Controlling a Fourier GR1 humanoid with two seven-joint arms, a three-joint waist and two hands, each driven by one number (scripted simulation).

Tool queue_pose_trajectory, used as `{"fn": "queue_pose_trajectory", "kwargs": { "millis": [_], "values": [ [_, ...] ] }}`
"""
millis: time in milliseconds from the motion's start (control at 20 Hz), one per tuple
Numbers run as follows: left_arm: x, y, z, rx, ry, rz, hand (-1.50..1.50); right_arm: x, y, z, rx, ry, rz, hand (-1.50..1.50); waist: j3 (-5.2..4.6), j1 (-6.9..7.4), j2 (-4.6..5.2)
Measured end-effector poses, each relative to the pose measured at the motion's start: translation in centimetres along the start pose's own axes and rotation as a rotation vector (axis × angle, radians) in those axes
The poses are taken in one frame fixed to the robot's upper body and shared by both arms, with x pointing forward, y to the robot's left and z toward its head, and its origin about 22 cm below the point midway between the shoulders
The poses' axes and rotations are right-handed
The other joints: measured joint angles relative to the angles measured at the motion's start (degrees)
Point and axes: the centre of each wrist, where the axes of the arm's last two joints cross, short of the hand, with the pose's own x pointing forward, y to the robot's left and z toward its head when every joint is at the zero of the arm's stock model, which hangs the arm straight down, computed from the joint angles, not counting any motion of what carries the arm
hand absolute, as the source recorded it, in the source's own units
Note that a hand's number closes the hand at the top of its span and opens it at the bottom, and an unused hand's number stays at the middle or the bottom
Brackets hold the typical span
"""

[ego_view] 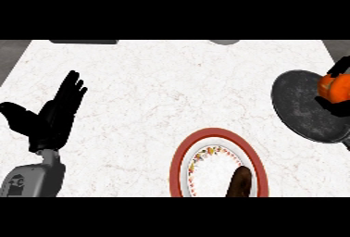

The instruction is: Pick the squash from the plate and place it in the pan

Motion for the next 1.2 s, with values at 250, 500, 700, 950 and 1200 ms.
{"fn": "queue_pose_trajectory", "kwargs": {
  "millis": [250, 500, 700, 950, 1200],
  "values": [
    [-0.3, 0.2, 0.1, -0.001, -0.006, 0.004, 0.00, -1.9, 3.4, -1.3, 0.045, -0.017, -0.001, 1.50, 0.02, 0.26, 0.09],
    [-0.5, -0.3, 0.1, -0.007, -0.014, 0.001, 0.00, -3.3, 6.9, -0.7, 0.111, 0.097, -0.007, -1.50, 0.06, 0.57, 0.29],
    [-0.1, 0.0, 0.0, -0.010, -0.019, -0.001, 0.00, -4.5, 7.6, -0.4, 0.184, 0.195, -0.054, -1.50, 0.09, 1.06, 0.45],
    [0.2, -0.5, 0.0, -0.019, -0.022, -0.004, 0.00, -5.6, 7.4, 0.0, 0.207, 0.202, -0.139, -1.50, 0.15, 1.27, 0.60],
    [0.1, -0.2, 0.3, -0.015, -0.019, 0.002, 0.00, -6.9, 5.8, 0.8, 0.109, 0.188, -0.326, -1.50, 0.17, 0.95, 0.55]
  ]
}}
